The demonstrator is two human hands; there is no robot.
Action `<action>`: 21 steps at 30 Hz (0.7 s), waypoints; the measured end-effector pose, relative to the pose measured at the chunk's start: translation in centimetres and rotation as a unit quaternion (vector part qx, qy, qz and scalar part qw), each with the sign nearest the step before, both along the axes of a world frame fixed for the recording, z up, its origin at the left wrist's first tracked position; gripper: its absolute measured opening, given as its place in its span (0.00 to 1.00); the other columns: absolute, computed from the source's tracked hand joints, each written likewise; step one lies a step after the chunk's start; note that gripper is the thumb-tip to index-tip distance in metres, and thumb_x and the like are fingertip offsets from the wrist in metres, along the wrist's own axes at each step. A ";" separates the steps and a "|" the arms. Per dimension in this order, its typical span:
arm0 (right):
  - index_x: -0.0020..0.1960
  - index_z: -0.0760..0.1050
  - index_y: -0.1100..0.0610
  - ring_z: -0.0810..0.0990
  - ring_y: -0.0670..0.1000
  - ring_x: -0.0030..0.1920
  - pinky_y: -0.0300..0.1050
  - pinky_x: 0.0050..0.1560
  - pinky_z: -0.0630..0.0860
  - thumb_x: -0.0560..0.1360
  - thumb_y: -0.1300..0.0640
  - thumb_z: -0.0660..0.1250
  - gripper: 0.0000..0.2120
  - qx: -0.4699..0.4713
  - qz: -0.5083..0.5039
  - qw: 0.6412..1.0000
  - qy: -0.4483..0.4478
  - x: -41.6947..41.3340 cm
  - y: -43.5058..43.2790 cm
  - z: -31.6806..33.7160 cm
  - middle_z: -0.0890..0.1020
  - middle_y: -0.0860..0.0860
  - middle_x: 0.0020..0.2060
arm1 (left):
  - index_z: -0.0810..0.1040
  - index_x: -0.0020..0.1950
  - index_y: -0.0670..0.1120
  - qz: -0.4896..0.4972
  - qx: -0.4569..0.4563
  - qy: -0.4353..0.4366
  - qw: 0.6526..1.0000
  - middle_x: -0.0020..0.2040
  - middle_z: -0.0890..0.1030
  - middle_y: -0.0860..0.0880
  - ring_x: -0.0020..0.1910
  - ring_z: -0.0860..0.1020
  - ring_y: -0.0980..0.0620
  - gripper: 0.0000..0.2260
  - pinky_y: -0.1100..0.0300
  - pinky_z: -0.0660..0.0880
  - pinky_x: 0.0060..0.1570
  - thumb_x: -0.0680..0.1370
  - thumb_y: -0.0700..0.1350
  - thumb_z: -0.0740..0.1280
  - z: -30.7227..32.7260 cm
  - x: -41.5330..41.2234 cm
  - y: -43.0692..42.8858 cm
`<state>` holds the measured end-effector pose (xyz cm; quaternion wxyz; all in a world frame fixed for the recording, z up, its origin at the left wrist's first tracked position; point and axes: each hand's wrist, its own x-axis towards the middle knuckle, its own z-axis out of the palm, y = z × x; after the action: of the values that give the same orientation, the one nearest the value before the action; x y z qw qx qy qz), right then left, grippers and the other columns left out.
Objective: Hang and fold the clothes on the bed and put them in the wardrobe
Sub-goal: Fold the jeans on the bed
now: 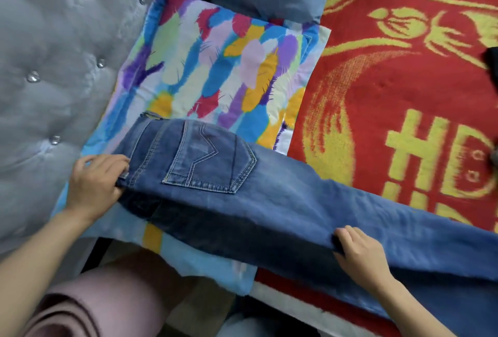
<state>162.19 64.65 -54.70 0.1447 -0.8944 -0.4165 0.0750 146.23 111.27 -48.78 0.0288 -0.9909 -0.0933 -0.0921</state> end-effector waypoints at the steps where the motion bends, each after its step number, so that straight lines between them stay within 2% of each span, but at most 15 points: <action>1: 0.38 0.69 0.56 0.75 0.52 0.23 0.38 0.20 0.65 0.61 0.57 0.63 0.07 0.002 0.027 1.000 -0.014 -1.1 -0.4 0.1 0.73 0.52 0.24 | 0.75 0.42 0.43 0.002 0.002 0.006 1.000 0.44 0.83 0.42 0.46 0.72 0.49 0.10 0.54 0.61 0.43 0.65 0.39 0.57 0.0 -1.1 0.0; 2: 0.35 0.73 0.57 0.74 0.52 0.23 0.39 0.20 0.65 0.62 0.55 0.59 0.06 -0.007 0.044 0.999 -0.016 -2.2 -0.8 0.2 0.73 0.51 0.24 | 0.75 0.42 0.43 -0.001 -0.001 0.013 1.000 0.44 0.83 0.42 0.47 0.72 0.49 0.10 0.54 0.61 0.44 0.66 0.40 0.57 -0.1 -2.3 0.1; 4: 0.29 0.75 0.57 0.74 0.52 0.23 0.39 0.20 0.65 0.63 0.54 0.58 0.10 -0.036 0.060 0.997 0.010 -4.1 -1.4 -0.1 0.72 0.50 0.24 | 0.74 0.44 0.43 -0.005 0.006 0.024 1.000 0.45 0.83 0.41 0.48 0.72 0.48 0.11 0.52 0.63 0.47 0.66 0.40 0.56 -0.8 -4.9 0.0; 6: 0.27 0.75 0.57 0.73 0.50 0.23 0.39 0.20 0.64 0.60 0.52 0.67 0.08 -0.090 0.085 0.992 0.036 -6.1 -1.6 -0.2 0.72 0.49 0.24 | 0.72 0.47 0.44 0.019 0.013 0.052 0.998 0.49 0.82 0.39 0.51 0.72 0.48 0.11 0.50 0.66 0.51 0.66 0.38 0.58 -1.5 -7.0 -0.7; 7: 0.28 0.75 0.57 0.74 0.50 0.23 0.38 0.20 0.64 0.55 0.52 0.73 0.10 -0.119 0.099 0.987 0.052 -7.1 -1.4 -0.5 0.73 0.48 0.24 | 0.72 0.48 0.44 0.050 0.016 0.096 0.994 0.53 0.81 0.38 0.55 0.72 0.47 0.13 0.45 0.67 0.51 0.65 0.35 0.63 -1.9 -7.5 -1.0; 8: 0.29 0.76 0.57 0.74 0.50 0.24 0.37 0.20 0.64 0.49 0.52 0.78 0.15 -0.158 0.112 0.978 0.083 -7.9 -1.1 -1.0 0.74 0.48 0.24 | 0.73 0.51 0.43 0.100 0.009 0.174 0.980 0.60 0.77 0.36 0.61 0.71 0.46 0.17 0.40 0.66 0.53 0.64 0.33 0.68 -2.3 -7.6 -1.5; 10: 0.34 0.81 0.55 0.76 0.50 0.25 0.36 0.21 0.67 0.40 0.52 0.81 0.24 -0.231 0.087 0.961 0.123 -9.1 -0.8 -1.8 0.76 0.50 0.27 | 0.72 0.58 0.43 0.202 0.008 0.317 0.927 0.74 0.60 0.38 0.73 0.58 0.44 0.16 0.37 0.58 0.62 0.71 0.35 0.68 -2.0 -6.9 -3.4; 11: 0.37 0.83 0.54 0.77 0.50 0.27 0.36 0.22 0.69 0.38 0.53 0.81 0.27 -0.250 0.063 0.957 0.130 -9.3 -0.9 -2.1 0.78 0.51 0.29 | 0.72 0.59 0.41 0.223 0.014 0.354 0.908 0.76 0.55 0.38 0.75 0.53 0.42 0.14 0.37 0.54 0.65 0.74 0.36 0.65 -1.8 -6.3 -4.6; 12: 0.41 0.84 0.53 0.78 0.51 0.29 0.37 0.24 0.70 0.38 0.52 0.81 0.30 -0.265 0.046 0.955 0.129 -9.3 -0.9 -2.0 0.80 0.52 0.32 | 0.73 0.57 0.38 0.231 0.018 0.355 0.906 0.75 0.54 0.35 0.75 0.52 0.39 0.13 0.35 0.53 0.66 0.73 0.35 0.66 -1.9 -5.9 -5.6; 13: 0.46 0.84 0.52 0.80 0.53 0.33 0.39 0.28 0.73 0.43 0.51 0.81 0.31 -0.282 0.037 0.950 0.128 -9.1 -1.1 -1.8 0.81 0.53 0.38 | 0.74 0.55 0.34 0.223 0.027 0.339 0.914 0.73 0.57 0.32 0.73 0.55 0.35 0.14 0.32 0.53 0.64 0.70 0.32 0.68 -1.9 -5.6 -6.8; 14: 0.55 0.81 0.52 0.80 0.55 0.43 0.43 0.37 0.75 0.54 0.49 0.79 0.29 -0.294 0.021 0.945 0.140 -8.8 -1.5 -1.7 0.80 0.55 0.48 | 0.75 0.54 0.30 0.210 0.025 0.317 0.925 0.71 0.61 0.29 0.71 0.58 0.32 0.17 0.30 0.54 0.63 0.66 0.30 0.70 -1.8 -5.2 -8.1; 15: 0.64 0.74 0.51 0.76 0.56 0.54 0.46 0.47 0.73 0.67 0.50 0.71 0.26 -0.301 -0.005 0.942 0.149 -8.5 -2.1 -2.0 0.75 0.55 0.59 | 0.75 0.56 0.28 0.205 0.019 0.295 0.933 0.69 0.63 0.27 0.70 0.61 0.30 0.22 0.29 0.55 0.61 0.63 0.29 0.72 -1.7 -4.7 -9.7; 16: 0.68 0.67 0.51 0.70 0.55 0.62 0.47 0.53 0.68 0.74 0.52 0.62 0.22 -0.321 -0.019 0.933 0.165 -8.1 -2.9 -2.4 0.69 0.54 0.65 | 0.73 0.59 0.27 0.202 0.002 0.288 0.936 0.68 0.64 0.28 0.69 0.62 0.30 0.27 0.29 0.56 0.61 0.61 0.31 0.74 -1.7 -4.1 -11.3; 18: 0.68 0.64 0.49 0.66 0.54 0.65 0.47 0.56 0.65 0.78 0.53 0.54 0.19 -0.343 -0.054 0.917 0.195 -7.5 -4.5 -2.7 0.66 0.51 0.66 | 0.69 0.64 0.27 0.201 -0.042 0.296 0.933 0.69 0.64 0.29 0.69 0.63 0.31 0.34 0.30 0.59 0.62 0.61 0.36 0.77 -1.7 -2.6 -14.7; 21: 0.66 0.66 0.49 0.68 0.54 0.63 0.47 0.57 0.67 0.79 0.52 0.52 0.16 -0.350 -0.147 0.900 0.212 -6.5 -8.0 -2.7 0.69 0.50 0.62 | 0.72 0.65 0.32 0.165 -0.082 0.278 0.943 0.67 0.67 0.29 0.67 0.66 0.30 0.36 0.30 0.62 0.60 0.59 0.39 0.79 -2.7 0.2 -19.8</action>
<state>155.70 56.68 -57.39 -0.0838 -0.9015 -0.1862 0.3817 146.43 91.43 -51.50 -0.0128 -0.9467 -0.2513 0.2012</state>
